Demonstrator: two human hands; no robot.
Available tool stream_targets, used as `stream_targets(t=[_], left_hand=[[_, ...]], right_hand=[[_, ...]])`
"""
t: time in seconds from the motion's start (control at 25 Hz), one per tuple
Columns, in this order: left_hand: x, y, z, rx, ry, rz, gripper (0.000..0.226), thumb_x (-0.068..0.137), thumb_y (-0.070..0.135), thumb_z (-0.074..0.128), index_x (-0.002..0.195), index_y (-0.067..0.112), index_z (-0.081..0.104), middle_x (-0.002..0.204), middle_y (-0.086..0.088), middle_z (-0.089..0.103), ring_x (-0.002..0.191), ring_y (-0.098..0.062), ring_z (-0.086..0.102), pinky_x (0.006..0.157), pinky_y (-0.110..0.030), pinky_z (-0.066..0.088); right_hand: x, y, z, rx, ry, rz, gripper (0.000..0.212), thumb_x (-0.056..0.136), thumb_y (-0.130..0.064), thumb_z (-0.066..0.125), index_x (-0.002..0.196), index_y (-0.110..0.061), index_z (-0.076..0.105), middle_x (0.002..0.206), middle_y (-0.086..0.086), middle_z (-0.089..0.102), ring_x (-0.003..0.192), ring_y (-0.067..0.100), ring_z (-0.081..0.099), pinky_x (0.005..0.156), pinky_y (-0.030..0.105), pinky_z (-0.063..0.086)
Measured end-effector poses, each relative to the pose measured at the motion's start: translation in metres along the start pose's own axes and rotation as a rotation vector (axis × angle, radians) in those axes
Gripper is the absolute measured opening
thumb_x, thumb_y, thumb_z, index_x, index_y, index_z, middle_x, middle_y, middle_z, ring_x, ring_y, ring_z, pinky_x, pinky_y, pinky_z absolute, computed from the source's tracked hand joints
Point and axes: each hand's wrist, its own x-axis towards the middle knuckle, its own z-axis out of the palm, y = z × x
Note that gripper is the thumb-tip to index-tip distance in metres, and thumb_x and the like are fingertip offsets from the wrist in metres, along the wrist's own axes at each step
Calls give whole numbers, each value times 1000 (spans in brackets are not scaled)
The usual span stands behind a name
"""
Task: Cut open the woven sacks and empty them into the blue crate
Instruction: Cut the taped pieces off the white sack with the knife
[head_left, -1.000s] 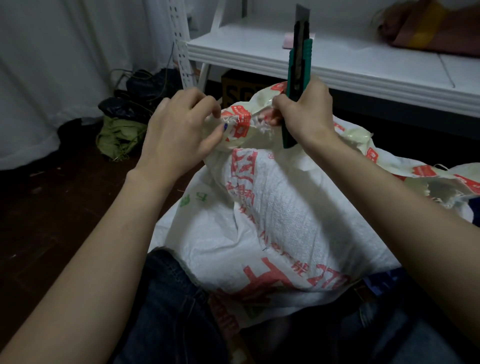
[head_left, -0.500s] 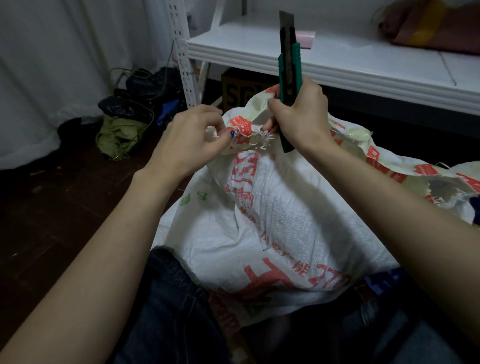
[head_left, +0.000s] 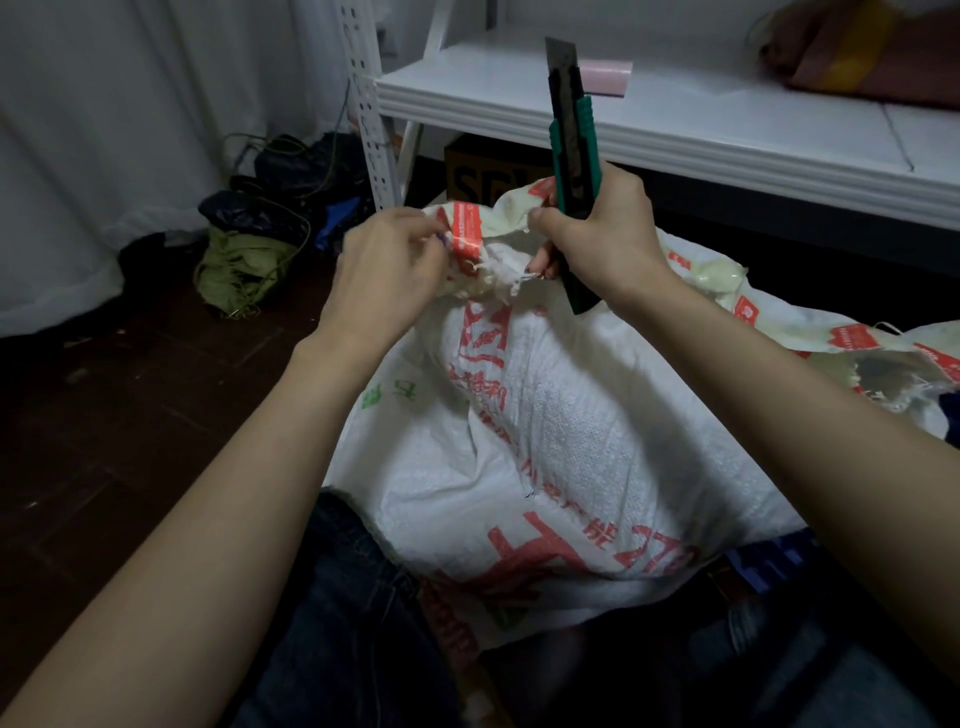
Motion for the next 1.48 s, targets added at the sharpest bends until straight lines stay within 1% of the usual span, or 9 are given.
stream_targets(t=[0.16, 0.36, 0.44, 0.6, 0.8, 0.92, 1.08, 1.24, 1.48], left_hand=[[4, -8, -10, -149, 20, -200, 37, 86, 22, 61, 123, 18, 62, 118, 1, 65, 108, -8, 58, 91, -17, 42], [3, -14, -13, -184, -149, -37, 27, 75, 8, 70, 83, 23, 49, 110, -6, 63, 104, -17, 60, 87, -34, 50], [3, -12, -14, -67, -137, 87, 29, 78, -3, 60, 71, 24, 53, 110, -11, 65, 107, -22, 59, 87, -25, 45], [7, -13, -10, 140, -59, 157, 33, 84, -9, 47, 98, 4, 73, 134, -12, 54, 125, -28, 49, 106, -28, 37], [5, -6, -5, -61, -18, -22, 30, 87, 13, 50, 107, 14, 71, 133, -3, 54, 123, -19, 48, 106, -32, 37], [4, -6, -5, -98, -75, -17, 29, 82, 24, 59, 109, 20, 70, 131, -2, 54, 121, -19, 49, 104, -36, 40], [4, -5, -7, -100, -81, -10, 32, 79, 23, 63, 111, 20, 69, 132, -1, 52, 122, -18, 48, 104, -35, 39], [4, -2, -6, -77, -91, -7, 33, 79, 21, 65, 112, 19, 68, 133, -2, 51, 122, -19, 48, 104, -35, 39], [3, -1, -6, -68, -104, 3, 36, 78, 20, 66, 113, 20, 67, 134, -2, 50, 123, -19, 47, 104, -34, 38]], right_hand=[[-2, 0, 1, -22, -28, -16, 14, 88, -6, 59, 101, -2, 54, 74, 6, 62, 48, 14, 66, 52, 30, 54], [4, 3, -8, 15, 87, 43, 14, 87, -4, 60, 101, -3, 57, 62, 6, 63, 46, 12, 65, 51, 25, 53], [5, 4, -11, 15, 91, 53, 19, 87, -4, 61, 105, 0, 56, 64, 7, 63, 45, 11, 65, 51, 24, 53], [5, 6, -9, 11, 52, 45, 19, 86, -4, 62, 103, -2, 56, 68, 7, 61, 45, 11, 64, 48, 22, 50], [7, 11, -11, -78, -43, 2, 17, 84, -5, 63, 99, -5, 54, 87, 12, 62, 54, 19, 69, 54, 31, 56], [8, 8, -18, -344, -10, -122, 21, 83, -22, 63, 93, -4, 59, 86, 17, 67, 71, 30, 68, 67, 45, 57], [2, -15, -45, -454, -117, -226, 42, 94, -49, 47, 83, -9, 57, 70, 11, 64, 49, 20, 61, 45, 24, 48], [-3, -16, -56, -881, -288, -370, 45, 93, -55, 39, 106, -19, 64, 62, -1, 52, 55, 17, 48, 54, 32, 37], [-5, -16, -42, -1088, -312, -374, 44, 95, -53, 38, 119, -25, 61, 68, -1, 42, 69, 21, 43, 49, 28, 25]])
